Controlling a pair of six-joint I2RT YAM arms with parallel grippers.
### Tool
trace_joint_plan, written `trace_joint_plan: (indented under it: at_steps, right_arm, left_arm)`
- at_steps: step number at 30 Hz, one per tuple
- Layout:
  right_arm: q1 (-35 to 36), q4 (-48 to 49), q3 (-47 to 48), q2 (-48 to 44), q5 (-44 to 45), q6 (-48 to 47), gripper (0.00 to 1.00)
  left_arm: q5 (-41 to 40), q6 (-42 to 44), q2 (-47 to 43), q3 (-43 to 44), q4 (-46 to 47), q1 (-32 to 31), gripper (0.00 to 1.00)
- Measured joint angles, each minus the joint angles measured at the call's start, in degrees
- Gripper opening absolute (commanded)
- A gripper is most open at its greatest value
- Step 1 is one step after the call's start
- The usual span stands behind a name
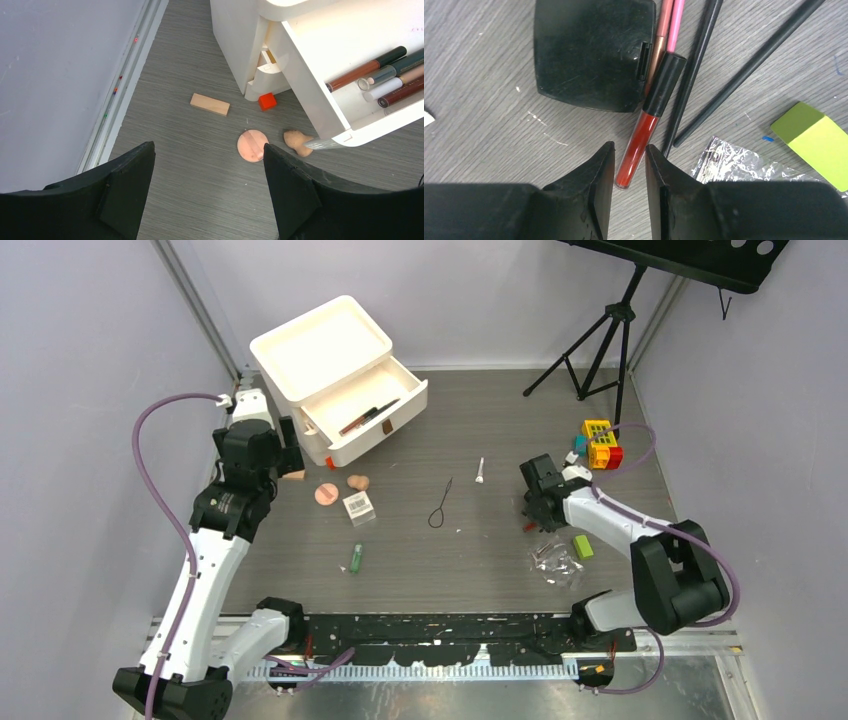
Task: Organize the makeup
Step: Pick up the makeup from the center of the board.
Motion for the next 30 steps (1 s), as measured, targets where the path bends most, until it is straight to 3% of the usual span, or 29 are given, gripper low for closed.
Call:
trace_joint_plan:
  at_steps: [22,30]
  right_arm:
    - [0.0,5.0,-1.0,3.5,2.4,0.2,0.3]
    - [0.0,4.7,-1.7,1.9,3.5,0.2,0.15]
  left_arm:
    - [0.0,-0.3,0.2,0.0,0.0,0.0,0.81]
    - [0.0,-0.3,0.5,0.0,0.0,0.0,0.81]
